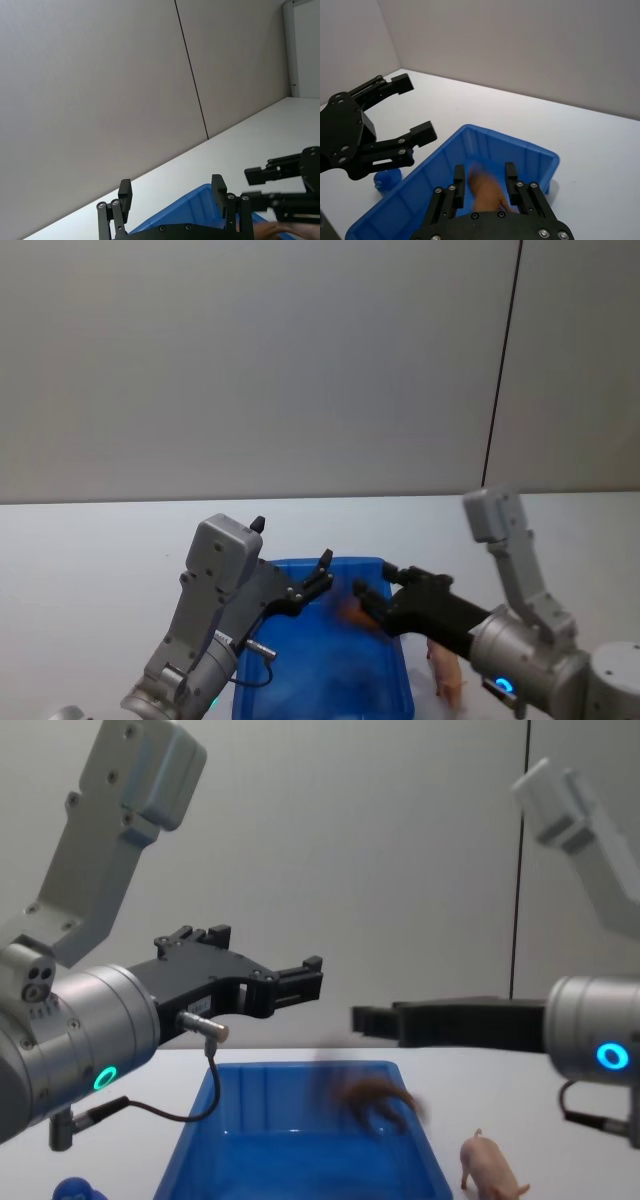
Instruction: Pick up the two dolls from the table and place them into the box.
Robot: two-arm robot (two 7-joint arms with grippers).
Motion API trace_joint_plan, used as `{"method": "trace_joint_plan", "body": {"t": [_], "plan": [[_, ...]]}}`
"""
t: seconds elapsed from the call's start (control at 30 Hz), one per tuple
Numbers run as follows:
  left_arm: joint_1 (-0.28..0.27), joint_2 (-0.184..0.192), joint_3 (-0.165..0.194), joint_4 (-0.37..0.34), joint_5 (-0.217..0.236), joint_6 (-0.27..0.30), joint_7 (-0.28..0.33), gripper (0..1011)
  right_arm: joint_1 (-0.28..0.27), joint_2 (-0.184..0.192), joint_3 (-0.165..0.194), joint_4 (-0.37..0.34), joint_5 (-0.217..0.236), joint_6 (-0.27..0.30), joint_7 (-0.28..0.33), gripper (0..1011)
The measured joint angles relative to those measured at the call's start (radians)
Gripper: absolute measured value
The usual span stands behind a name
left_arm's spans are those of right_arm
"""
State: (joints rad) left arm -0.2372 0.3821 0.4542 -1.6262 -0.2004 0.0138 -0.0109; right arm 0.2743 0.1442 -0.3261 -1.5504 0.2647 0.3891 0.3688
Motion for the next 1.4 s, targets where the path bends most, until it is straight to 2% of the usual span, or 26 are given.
{"method": "trace_joint_plan", "body": {"t": [0.17,0.2,0.27,0.3,0.33,0.4,0.43,0.47,0.5,0.57,0.63,0.93,1.2,1.4], "plan": [[0.0,0.0,0.0,0.0,0.0,0.0,0.0,1001,0.017,-0.019,-0.018,0.028,-0.015,0.016,0.015,628],[0.0,0.0,0.0,0.0,0.0,0.0,0.0,1001,0.018,-0.021,-0.019,0.03,-0.017,0.018,0.016,628],[0.0,0.0,0.0,0.0,0.0,0.0,0.0,1001,0.021,-0.023,-0.022,0.034,-0.019,0.02,0.017,710],[0.0,0.0,0.0,0.0,0.0,0.0,0.0,1001,0.022,-0.023,-0.023,0.037,-0.021,0.021,0.018,710],[0.0,0.0,0.0,0.0,0.0,0.0,0.0,1001,0.022,-0.023,-0.023,0.038,-0.022,0.022,0.018,768],[0.0,0.0,0.0,0.0,0.0,0.0,0.0,1001,0.022,-0.021,-0.022,0.038,-0.023,0.022,0.018,841],[0.0,0.0,0.0,0.0,0.0,0.0,0.0,1001,0.022,-0.019,-0.021,0.038,-0.023,0.021,0.018,841],[0.0,0.0,0.0,0.0,0.0,0.0,0.0,1001,0.021,-0.017,-0.02,0.038,-0.023,0.021,0.018,896],[0.0,0.0,0.0,0.0,0.0,0.0,0.0,1001,0.019,-0.012,-0.017,0.037,-0.023,0.019,0.018,896],[0.0,0.0,0.0,0.0,0.0,0.0,0.0,1001,0.013,-0.002,-0.011,0.031,-0.023,0.014,0.016,973],[0.0,0.0,0.0,0.0,0.0,0.0,0.0,1001,0.008,0.005,-0.006,0.025,-0.021,0.011,0.014,1000],[0.0,0.0,0.0,0.0,0.0,0.0,0.0,1001,-0.037,0.051,0.022,-0.023,0.005,-0.012,-0.021,1001],[0.0,0.0,0.0,0.0,0.0,0.0,0.0,1001,-0.113,0.102,0.047,-0.088,0.045,-0.028,-0.095,1001],[0.0,0.0,0.0,0.0,0.0,0.0,0.0,1001,-0.157,0.125,0.053,-0.115,0.058,-0.025,-0.123,1001]]}}
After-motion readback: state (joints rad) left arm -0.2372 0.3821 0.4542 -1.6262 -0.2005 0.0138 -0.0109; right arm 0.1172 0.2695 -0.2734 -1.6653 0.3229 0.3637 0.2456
